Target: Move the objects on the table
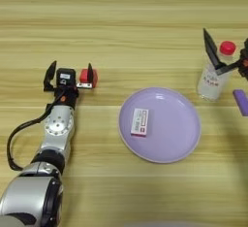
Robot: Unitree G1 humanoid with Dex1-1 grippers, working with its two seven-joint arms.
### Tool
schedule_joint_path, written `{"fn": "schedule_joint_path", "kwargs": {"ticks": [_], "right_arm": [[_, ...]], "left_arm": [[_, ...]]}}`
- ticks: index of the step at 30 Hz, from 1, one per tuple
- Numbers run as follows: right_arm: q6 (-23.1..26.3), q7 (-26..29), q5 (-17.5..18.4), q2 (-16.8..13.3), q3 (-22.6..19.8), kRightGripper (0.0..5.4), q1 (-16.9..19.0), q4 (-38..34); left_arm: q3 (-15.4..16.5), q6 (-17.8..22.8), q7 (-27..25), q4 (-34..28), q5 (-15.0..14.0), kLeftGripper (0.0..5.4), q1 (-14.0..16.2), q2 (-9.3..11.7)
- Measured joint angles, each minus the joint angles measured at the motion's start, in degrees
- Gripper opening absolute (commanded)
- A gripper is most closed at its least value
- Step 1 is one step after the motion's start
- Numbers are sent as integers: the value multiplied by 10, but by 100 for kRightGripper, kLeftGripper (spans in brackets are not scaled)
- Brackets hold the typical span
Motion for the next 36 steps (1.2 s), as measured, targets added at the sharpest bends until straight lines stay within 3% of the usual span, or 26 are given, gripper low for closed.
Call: {"fn": "schedule_joint_path", "kwargs": {"ticks": [5, 12, 27, 36], "right_arm": [[8, 29, -88, -21, 84, 539, -20, 42], [38, 58, -177, -18, 189, 539, -37, 154], [11, 64, -208, 21, 244, 539, -49, 302], [-45, 41, -208, 50, 241, 539, -101, 406]], "left_arm": [[0, 0, 0, 0, 0, 540, 0, 0], [-1, 0, 0, -2, 0, 540, 1, -1], [-3, 0, 5, -10, 0, 540, 4, -1], [-4, 0, 5, -13, 0, 540, 5, -1]]}}
